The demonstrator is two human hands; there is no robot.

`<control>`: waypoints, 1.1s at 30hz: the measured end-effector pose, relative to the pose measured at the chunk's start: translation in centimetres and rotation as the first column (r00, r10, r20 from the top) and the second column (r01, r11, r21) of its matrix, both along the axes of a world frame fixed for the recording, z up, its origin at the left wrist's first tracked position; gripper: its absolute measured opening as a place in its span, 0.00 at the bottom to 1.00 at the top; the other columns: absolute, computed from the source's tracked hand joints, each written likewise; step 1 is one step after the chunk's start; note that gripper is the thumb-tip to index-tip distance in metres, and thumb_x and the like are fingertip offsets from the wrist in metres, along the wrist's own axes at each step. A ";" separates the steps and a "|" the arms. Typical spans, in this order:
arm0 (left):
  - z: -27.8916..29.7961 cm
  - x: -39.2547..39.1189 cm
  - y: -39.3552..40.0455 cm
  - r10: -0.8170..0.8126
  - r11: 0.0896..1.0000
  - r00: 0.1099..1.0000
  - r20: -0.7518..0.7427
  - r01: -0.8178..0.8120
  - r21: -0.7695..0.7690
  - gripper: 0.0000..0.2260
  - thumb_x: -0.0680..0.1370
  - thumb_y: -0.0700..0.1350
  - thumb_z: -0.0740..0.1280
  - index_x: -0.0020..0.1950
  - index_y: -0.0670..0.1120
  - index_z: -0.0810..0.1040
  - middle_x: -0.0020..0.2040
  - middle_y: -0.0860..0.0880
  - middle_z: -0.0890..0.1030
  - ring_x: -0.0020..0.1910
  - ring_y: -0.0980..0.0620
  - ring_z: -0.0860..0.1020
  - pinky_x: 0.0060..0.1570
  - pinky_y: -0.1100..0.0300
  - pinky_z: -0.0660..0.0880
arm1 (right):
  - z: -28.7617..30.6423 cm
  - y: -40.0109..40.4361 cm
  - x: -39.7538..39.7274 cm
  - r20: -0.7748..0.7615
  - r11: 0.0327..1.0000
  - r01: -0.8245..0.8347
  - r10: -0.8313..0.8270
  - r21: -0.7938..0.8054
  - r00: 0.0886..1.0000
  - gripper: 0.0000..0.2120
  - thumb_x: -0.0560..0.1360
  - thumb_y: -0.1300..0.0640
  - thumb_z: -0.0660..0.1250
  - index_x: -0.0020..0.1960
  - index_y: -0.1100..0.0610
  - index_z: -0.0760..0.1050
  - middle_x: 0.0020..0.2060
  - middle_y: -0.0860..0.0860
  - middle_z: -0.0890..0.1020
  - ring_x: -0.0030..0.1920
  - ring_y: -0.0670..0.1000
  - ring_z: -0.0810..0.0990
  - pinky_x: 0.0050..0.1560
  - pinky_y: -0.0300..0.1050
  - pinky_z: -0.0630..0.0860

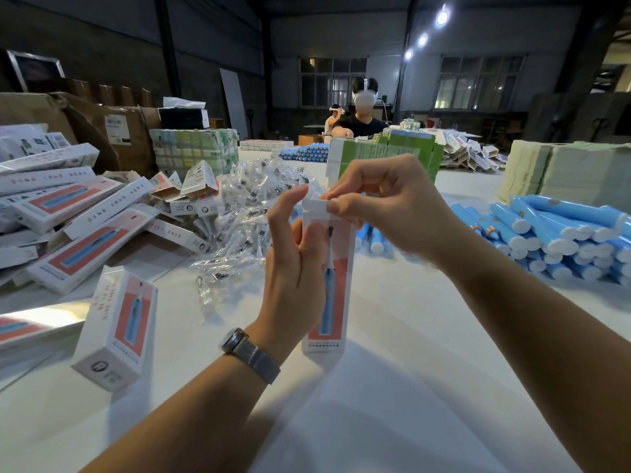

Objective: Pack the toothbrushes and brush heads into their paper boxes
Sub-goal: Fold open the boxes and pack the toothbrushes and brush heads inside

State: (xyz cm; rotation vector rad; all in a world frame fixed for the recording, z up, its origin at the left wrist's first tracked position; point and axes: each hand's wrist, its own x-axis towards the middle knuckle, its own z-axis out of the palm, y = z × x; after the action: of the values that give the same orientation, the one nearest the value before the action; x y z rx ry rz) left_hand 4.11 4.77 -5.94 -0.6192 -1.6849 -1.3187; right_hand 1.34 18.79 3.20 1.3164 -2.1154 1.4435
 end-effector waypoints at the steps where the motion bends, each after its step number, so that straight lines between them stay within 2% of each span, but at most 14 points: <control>1: 0.1 0.0 0.0 -0.006 1.000 1.000 -0.002 0.006 0.003 0.11 0.84 0.53 0.52 0.65 0.64 0.60 0.43 0.50 0.80 0.35 0.42 0.80 0.33 0.39 0.77 | 0.2 0.2 -0.1 0.022 1.000 -0.013 0.012 0.010 1.000 0.07 0.74 0.66 0.72 0.39 0.57 0.80 0.37 0.51 0.84 0.36 0.46 0.78 0.38 0.41 0.75; 3: 0.2 0.2 0.1 -0.004 1.000 1.000 -0.002 0.004 0.001 0.09 0.83 0.53 0.52 0.63 0.63 0.61 0.43 0.46 0.80 0.34 0.40 0.80 0.31 0.40 0.77 | 0.4 0.5 -0.2 0.039 0.999 -0.028 0.027 0.034 0.999 0.08 0.74 0.67 0.71 0.39 0.57 0.80 0.39 0.56 0.84 0.37 0.51 0.80 0.37 0.43 0.76; 5: 0.2 0.3 0.2 -0.009 1.000 1.000 0.007 0.009 0.002 0.07 0.83 0.53 0.52 0.61 0.61 0.62 0.42 0.46 0.80 0.34 0.38 0.80 0.30 0.40 0.77 | 0.6 0.8 -0.3 0.050 0.998 -0.042 0.040 0.051 0.998 0.05 0.74 0.67 0.71 0.40 0.61 0.81 0.39 0.52 0.85 0.39 0.58 0.81 0.37 0.44 0.78; 7: 0.2 0.3 0.2 -0.025 1.000 1.000 0.014 0.025 0.003 0.07 0.84 0.52 0.52 0.61 0.57 0.62 0.43 0.46 0.79 0.35 0.37 0.80 0.30 0.39 0.77 | 0.6 1.1 -0.5 0.063 0.997 -0.056 0.052 0.061 0.997 0.04 0.74 0.68 0.70 0.41 0.64 0.81 0.38 0.48 0.84 0.43 0.65 0.81 0.40 0.52 0.79; 9: 0.4 0.4 0.1 -0.039 0.999 0.999 0.019 0.039 -0.005 0.06 0.84 0.52 0.52 0.59 0.61 0.62 0.43 0.42 0.79 0.35 0.37 0.79 0.30 0.39 0.77 | 0.8 1.2 -0.6 0.062 0.995 -0.067 0.063 0.069 0.996 0.04 0.74 0.68 0.69 0.42 0.64 0.81 0.38 0.47 0.84 0.45 0.67 0.80 0.42 0.57 0.79; 12: 0.6 0.5 0.1 -0.065 0.998 0.998 0.026 0.065 -0.010 0.08 0.83 0.53 0.52 0.58 0.67 0.64 0.44 0.38 0.77 0.35 0.34 0.78 0.30 0.37 0.77 | 0.9 1.2 -0.4 0.066 0.995 -0.074 0.070 0.066 0.995 0.04 0.74 0.70 0.69 0.42 0.64 0.81 0.38 0.47 0.83 0.43 0.65 0.80 0.39 0.51 0.78; 14: 0.7 0.5 0.0 -0.063 0.998 0.997 0.033 0.064 -0.010 0.09 0.83 0.54 0.52 0.56 0.71 0.64 0.44 0.36 0.76 0.36 0.33 0.78 0.31 0.37 0.77 | 0.9 1.1 -0.3 0.074 0.995 -0.073 0.068 0.066 0.995 0.03 0.74 0.70 0.69 0.42 0.66 0.80 0.38 0.47 0.83 0.42 0.61 0.80 0.39 0.50 0.77; 16: 0.7 0.5 0.0 -0.069 0.998 0.997 0.038 0.069 -0.011 0.09 0.83 0.53 0.52 0.55 0.71 0.64 0.43 0.35 0.76 0.35 0.33 0.77 0.29 0.37 0.76 | 1.0 1.1 -0.1 0.087 0.993 -0.085 0.078 0.079 0.993 0.03 0.74 0.71 0.68 0.43 0.68 0.80 0.39 0.49 0.82 0.42 0.57 0.80 0.40 0.53 0.78; 19: 0.7 0.4 -0.1 -0.071 0.997 0.997 0.026 0.071 -0.029 0.05 0.84 0.52 0.53 0.55 0.63 0.64 0.39 0.35 0.73 0.31 0.33 0.75 0.27 0.39 0.74 | 1.1 1.3 0.1 0.108 0.989 -0.114 0.104 0.096 0.989 0.07 0.74 0.72 0.68 0.42 0.63 0.80 0.41 0.52 0.81 0.44 0.55 0.80 0.45 0.63 0.78; 21: 0.7 0.5 -0.1 -0.082 0.996 0.996 0.028 0.083 -0.024 0.03 0.83 0.52 0.53 0.55 0.61 0.64 0.39 0.35 0.72 0.31 0.33 0.74 0.26 0.38 0.73 | 1.1 1.4 0.1 0.115 0.987 -0.122 0.110 0.107 0.987 0.08 0.74 0.71 0.68 0.42 0.60 0.80 0.43 0.53 0.80 0.46 0.56 0.80 0.46 0.65 0.77; 24: 0.7 0.6 -0.2 -0.085 0.996 0.995 0.051 0.084 0.008 0.07 0.83 0.53 0.54 0.52 0.67 0.65 0.39 0.37 0.72 0.31 0.33 0.73 0.27 0.38 0.73 | 1.0 1.7 0.0 0.137 0.983 -0.135 0.118 0.126 0.984 0.02 0.74 0.65 0.69 0.45 0.62 0.81 0.45 0.53 0.80 0.47 0.54 0.80 0.46 0.63 0.78; 27: 0.6 0.5 -0.2 -0.031 1.000 0.999 0.041 0.030 0.008 0.09 0.83 0.53 0.54 0.51 0.70 0.65 0.36 0.45 0.71 0.31 0.37 0.72 0.27 0.41 0.71 | 0.7 1.5 -0.3 0.116 0.980 -0.132 0.116 0.146 0.986 0.05 0.74 0.62 0.69 0.47 0.63 0.81 0.47 0.53 0.80 0.48 0.56 0.80 0.48 0.62 0.79; 30: 0.3 0.3 -0.1 -0.037 0.999 0.999 0.008 0.037 0.028 0.06 0.83 0.52 0.53 0.54 0.65 0.64 0.38 0.47 0.72 0.31 0.39 0.73 0.28 0.40 0.72 | 0.3 1.3 -0.6 0.102 0.982 -0.134 0.121 0.132 0.987 0.04 0.75 0.63 0.69 0.48 0.62 0.81 0.48 0.53 0.80 0.47 0.52 0.81 0.45 0.50 0.81; 33: 0.0 0.1 -0.1 -0.087 0.995 0.996 0.025 0.086 0.045 0.07 0.84 0.52 0.54 0.55 0.67 0.64 0.41 0.46 0.75 0.34 0.34 0.76 0.30 0.37 0.75 | 0.1 1.4 -0.9 0.137 0.985 -0.140 0.126 0.099 0.982 0.05 0.74 0.58 0.68 0.47 0.58 0.81 0.49 0.52 0.81 0.46 0.48 0.81 0.41 0.41 0.79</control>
State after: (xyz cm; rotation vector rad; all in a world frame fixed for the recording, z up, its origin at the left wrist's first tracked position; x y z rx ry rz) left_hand 4.25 4.72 -5.97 -0.6573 -1.6626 -1.4271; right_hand 0.43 20.17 3.28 1.4658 -2.2563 1.5250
